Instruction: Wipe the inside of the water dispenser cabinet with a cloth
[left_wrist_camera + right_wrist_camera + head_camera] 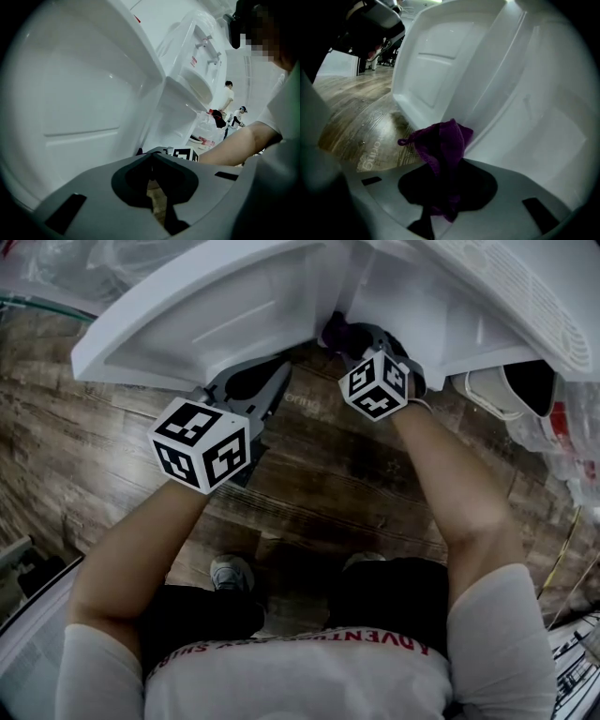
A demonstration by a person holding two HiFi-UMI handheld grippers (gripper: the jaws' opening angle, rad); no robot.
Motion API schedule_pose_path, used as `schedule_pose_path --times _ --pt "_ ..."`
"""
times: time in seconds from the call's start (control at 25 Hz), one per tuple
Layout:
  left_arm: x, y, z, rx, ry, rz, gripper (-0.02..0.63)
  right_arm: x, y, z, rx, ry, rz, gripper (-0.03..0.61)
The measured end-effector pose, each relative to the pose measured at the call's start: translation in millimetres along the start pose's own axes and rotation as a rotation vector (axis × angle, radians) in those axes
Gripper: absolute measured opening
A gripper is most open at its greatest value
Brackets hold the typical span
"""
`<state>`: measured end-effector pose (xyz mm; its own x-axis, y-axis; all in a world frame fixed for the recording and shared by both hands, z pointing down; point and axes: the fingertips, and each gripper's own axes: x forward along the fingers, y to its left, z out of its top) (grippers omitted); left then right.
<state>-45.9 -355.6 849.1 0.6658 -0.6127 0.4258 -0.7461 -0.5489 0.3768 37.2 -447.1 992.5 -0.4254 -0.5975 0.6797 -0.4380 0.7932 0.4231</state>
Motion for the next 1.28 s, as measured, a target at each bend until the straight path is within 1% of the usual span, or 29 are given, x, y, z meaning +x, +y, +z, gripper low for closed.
schedule_pose_path --times 0.16,0.24,0.48,0.8,1.04,1.16,1.28 --pt "0.9 5.3 1.2 0.012 -0.003 0.018 0.028 2.5 1.5 -2.3 -0.011 0.002 0.001 0.098" --pt "0.5 6.5 0.3 0.025 0.002 0.02 0.028 2.5 2.1 -3.7 -0.022 0.005 0.0 0.098" --pt "0.2 5.3 -1.8 0.024 0.005 0.016 0.028 -1.5 0.2 -8.3 -0.049 0.02 -0.008 0.098" --pt "3.1 -4.8 -0.7 0.047 0.003 -0.001 0.028 -19.5 -8.8 -37.7 -0.032 0.084 -0.043 0.098" --pt "7.0 -17.2 0.6 0.055 0.002 -0.016 0.028 -41.2 -18.1 -76.4 0.016 0.145 -0.073 0.098" --pt "8.3 -22.0 0.2 0.069 -0.001 -0.012 0.028 -53.4 -27.2 -95.6 0.064 0.175 -0.099 0.098" --pt "10.3 -24.9 -2.0 0.067 0.005 -0.012 0.028 -63.2 -34.3 -108.9 0.113 0.203 -0.128 0.098"
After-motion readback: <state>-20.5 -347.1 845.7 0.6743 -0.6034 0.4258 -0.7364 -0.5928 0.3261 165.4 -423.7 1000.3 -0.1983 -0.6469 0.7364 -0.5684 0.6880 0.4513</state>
